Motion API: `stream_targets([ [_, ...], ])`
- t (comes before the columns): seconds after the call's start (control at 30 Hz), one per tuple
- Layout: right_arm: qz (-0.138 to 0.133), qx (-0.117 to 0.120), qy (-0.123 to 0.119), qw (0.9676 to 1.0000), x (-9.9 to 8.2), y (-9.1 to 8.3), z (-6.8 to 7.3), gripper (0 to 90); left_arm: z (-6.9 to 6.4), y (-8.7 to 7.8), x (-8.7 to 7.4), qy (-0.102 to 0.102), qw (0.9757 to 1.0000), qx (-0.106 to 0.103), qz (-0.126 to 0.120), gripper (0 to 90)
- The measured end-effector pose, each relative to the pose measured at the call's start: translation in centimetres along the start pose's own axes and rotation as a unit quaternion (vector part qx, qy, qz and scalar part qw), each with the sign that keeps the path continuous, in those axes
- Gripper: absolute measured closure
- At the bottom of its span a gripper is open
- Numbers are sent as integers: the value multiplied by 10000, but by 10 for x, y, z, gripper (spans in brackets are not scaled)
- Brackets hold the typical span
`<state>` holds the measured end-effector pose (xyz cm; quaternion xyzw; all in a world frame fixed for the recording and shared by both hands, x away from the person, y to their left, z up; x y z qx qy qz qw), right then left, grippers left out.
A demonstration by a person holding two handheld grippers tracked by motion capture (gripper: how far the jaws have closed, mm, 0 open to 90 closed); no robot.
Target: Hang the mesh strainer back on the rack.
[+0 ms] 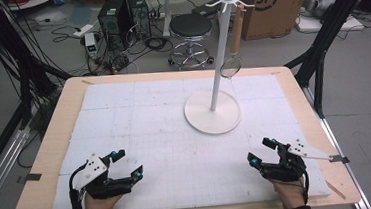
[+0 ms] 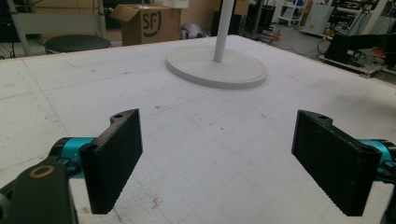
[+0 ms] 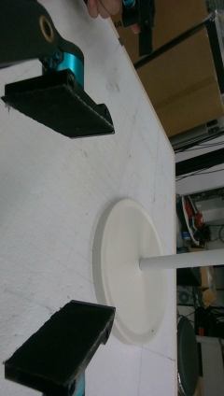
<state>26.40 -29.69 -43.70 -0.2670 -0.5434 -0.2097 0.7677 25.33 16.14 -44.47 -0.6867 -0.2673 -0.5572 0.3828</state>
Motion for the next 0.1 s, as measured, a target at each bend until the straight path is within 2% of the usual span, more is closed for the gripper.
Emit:
stream_targets([
  [0.1,-16,9,-33,10000,1,1,2,105,0,0,0,14,10000,0,-1,169],
])
Point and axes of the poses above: each handheld gripper's, and its own axes: y roughly forward along the jaws, x roughly out of its top, z roughly to its left, the point moved 4 cm from there along y, roughly forward along the jaws, and after that the axes turned 9 degrees about x, right-handed, at the moved point
